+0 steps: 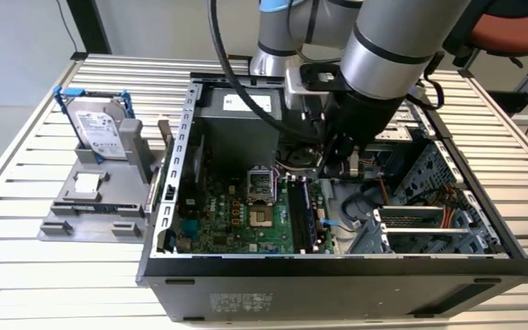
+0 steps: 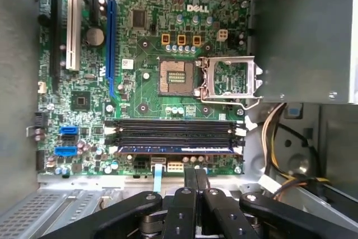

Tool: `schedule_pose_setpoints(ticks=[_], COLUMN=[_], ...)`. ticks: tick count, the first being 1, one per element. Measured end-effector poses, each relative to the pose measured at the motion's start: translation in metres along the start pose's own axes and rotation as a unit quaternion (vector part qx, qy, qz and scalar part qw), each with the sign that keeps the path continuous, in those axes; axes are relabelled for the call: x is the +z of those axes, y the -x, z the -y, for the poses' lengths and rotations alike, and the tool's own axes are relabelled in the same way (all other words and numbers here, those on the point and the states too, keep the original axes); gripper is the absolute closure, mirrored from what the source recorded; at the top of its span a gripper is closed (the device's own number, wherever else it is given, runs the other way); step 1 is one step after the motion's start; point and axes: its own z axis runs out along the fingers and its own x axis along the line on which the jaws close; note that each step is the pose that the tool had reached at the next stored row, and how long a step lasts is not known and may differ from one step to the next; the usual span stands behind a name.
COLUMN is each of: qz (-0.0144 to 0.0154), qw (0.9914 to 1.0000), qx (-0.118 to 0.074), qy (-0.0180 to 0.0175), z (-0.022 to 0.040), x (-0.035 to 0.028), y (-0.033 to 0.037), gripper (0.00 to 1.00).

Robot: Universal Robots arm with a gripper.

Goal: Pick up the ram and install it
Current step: 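Press down the ram until it locks into place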

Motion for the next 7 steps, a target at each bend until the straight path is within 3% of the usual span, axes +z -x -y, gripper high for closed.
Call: schedule_pose_setpoints(ticks=[2, 7], qz=[0.0, -0.0004], qw=[1.0, 1.0], qx=[0.0, 0.0], qy=[0.0001, 0.0001], z=[-0.0001, -0.0001], x=[-0.0041, -0.0041], y=[0.0004, 0.0003], gripper=[1.0, 1.0])
